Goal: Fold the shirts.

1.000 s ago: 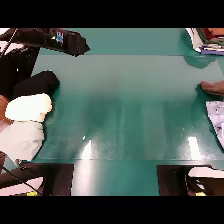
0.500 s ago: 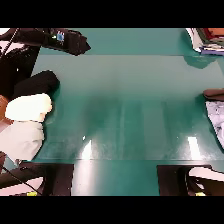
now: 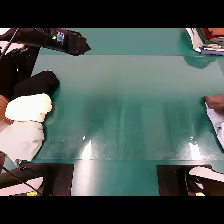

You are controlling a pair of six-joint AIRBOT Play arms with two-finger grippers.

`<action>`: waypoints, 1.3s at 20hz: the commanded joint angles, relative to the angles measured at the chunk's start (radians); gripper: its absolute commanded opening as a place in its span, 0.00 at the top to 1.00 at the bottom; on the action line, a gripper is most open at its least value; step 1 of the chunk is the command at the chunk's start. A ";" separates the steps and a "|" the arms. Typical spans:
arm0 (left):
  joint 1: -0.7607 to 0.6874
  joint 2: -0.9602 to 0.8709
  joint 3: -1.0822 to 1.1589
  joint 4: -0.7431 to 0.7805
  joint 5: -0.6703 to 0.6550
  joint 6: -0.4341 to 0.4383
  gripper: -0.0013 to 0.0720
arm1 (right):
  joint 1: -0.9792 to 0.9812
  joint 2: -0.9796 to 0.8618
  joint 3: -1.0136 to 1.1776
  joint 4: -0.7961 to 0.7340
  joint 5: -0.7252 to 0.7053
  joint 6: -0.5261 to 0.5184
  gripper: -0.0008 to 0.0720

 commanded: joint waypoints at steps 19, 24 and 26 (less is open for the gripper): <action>0.000 0.001 0.001 -0.001 0.033 0.000 0.95 | 0.707 0.001 0.000 0.247 -0.047 0.062 0.41; 0.000 0.001 0.001 -0.001 0.039 0.000 0.95 | 0.980 0.001 0.000 0.246 -0.135 -0.040 0.96; 0.000 0.001 0.001 -0.001 0.039 0.000 0.95 | 1.032 0.001 0.000 0.246 -0.135 -0.047 0.96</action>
